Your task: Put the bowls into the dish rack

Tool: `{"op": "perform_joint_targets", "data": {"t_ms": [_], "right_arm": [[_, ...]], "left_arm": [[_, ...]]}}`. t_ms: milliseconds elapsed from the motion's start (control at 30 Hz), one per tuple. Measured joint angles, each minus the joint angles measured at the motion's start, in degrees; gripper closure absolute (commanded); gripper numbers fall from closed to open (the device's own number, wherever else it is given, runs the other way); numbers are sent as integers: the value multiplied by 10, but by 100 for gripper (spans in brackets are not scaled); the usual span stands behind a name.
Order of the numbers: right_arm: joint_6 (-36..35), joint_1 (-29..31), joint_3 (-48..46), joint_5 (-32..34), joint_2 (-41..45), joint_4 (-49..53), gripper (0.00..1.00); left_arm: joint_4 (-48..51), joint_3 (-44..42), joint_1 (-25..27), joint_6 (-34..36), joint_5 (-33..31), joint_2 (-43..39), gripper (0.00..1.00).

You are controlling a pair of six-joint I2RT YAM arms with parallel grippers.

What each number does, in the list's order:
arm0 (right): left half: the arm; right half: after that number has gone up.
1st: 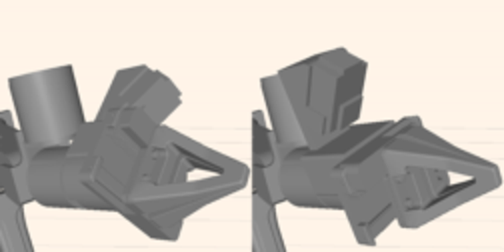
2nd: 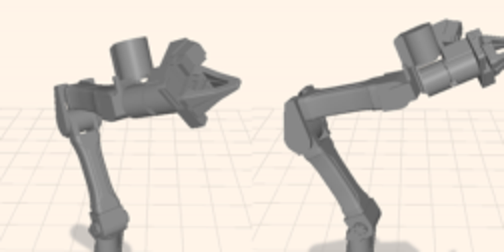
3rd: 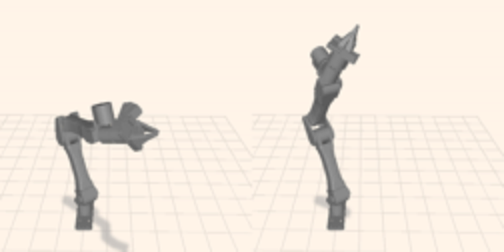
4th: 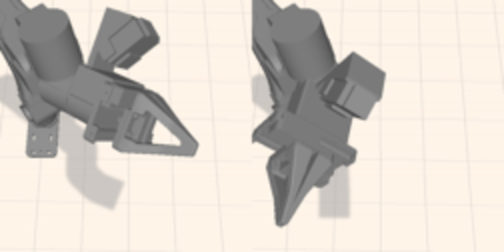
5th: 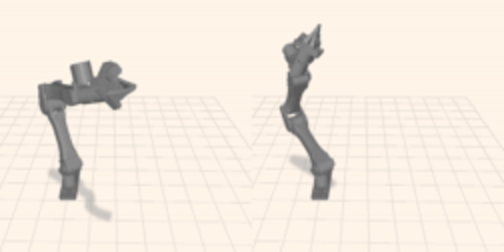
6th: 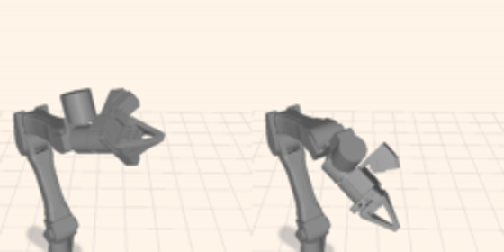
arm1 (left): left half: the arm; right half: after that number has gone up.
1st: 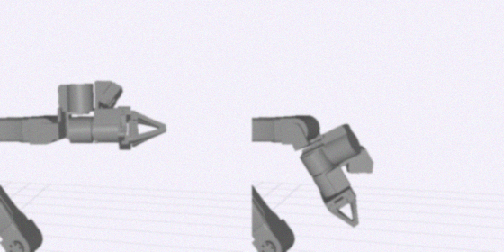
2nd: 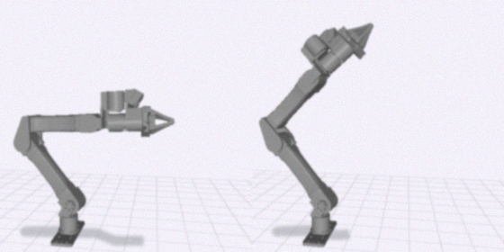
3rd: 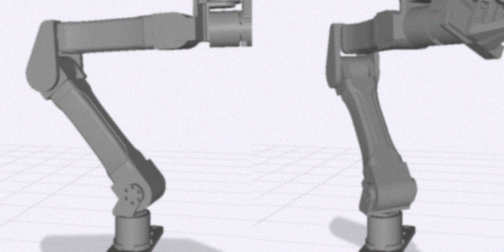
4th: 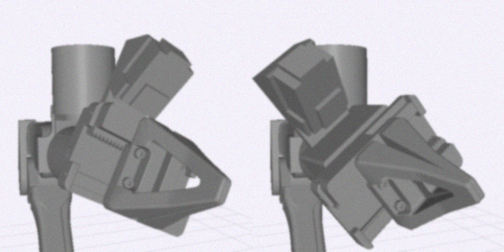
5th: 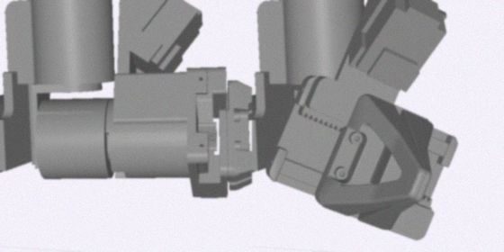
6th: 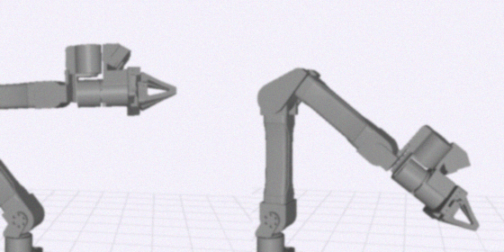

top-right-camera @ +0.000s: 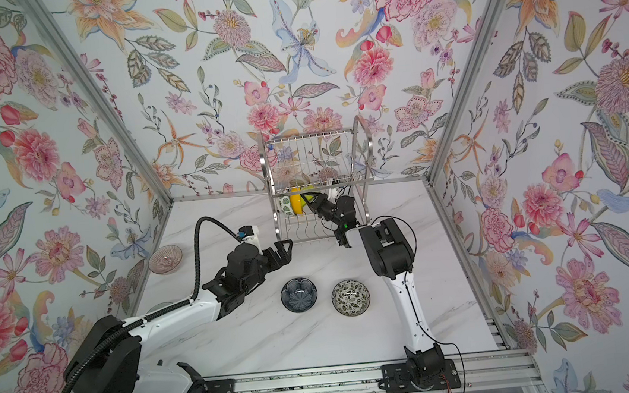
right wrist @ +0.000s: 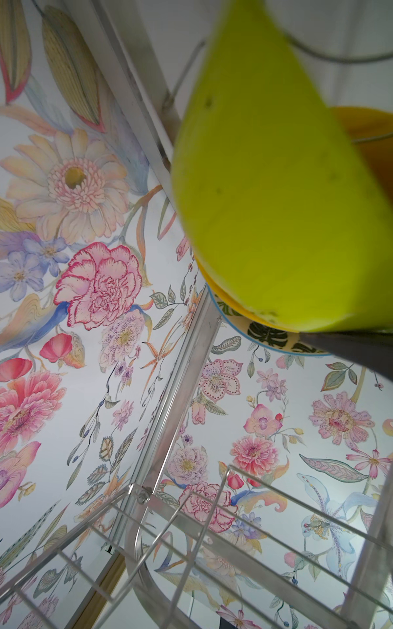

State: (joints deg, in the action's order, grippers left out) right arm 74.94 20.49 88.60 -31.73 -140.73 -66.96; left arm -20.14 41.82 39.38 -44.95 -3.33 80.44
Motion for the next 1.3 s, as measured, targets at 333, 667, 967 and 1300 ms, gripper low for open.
{"op": "perform_joint_targets", "data": {"t_ms": [333,667,967,1300], "right_arm": [[-19,-5,1,-14,0,17,80],[-37,-9,14,-31,0,45,78],[-43,-10,29,-35,0,73,75],[-45,-11,30,-35,0,79,71]], "left_arm": [[0,-3,0,0,0,0,1],[0,-3,0,-1,0,0,1],[0,-3,0,-2,0,0,1],[0,-3,0,-2,0,0,1]]}}
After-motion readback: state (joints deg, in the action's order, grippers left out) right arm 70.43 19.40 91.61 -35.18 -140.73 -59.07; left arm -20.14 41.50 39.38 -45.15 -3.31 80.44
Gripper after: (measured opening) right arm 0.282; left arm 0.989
